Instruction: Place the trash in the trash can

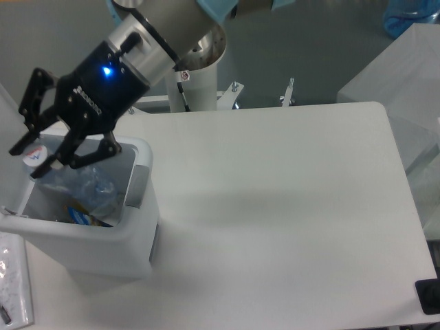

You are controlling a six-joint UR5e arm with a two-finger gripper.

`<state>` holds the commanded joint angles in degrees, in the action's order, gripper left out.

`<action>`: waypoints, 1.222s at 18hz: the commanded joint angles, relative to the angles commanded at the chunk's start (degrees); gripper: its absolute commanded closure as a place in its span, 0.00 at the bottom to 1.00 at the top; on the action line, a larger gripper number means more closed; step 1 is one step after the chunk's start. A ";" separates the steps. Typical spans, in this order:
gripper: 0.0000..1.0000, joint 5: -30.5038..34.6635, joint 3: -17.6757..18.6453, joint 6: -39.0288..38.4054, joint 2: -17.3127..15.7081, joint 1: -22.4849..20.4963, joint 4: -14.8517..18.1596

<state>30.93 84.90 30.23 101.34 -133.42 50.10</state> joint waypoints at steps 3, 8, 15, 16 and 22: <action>0.01 1.66 2.02 2.73 0.00 -0.09 0.00; 0.00 5.36 4.84 3.09 -0.53 -2.53 0.09; 0.00 5.89 4.05 5.36 0.09 -19.67 -0.09; 0.00 6.76 4.92 7.37 1.66 -21.34 -0.09; 0.00 14.58 5.81 14.94 5.71 -25.40 -0.18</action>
<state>45.51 90.70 45.16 107.04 -158.82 49.92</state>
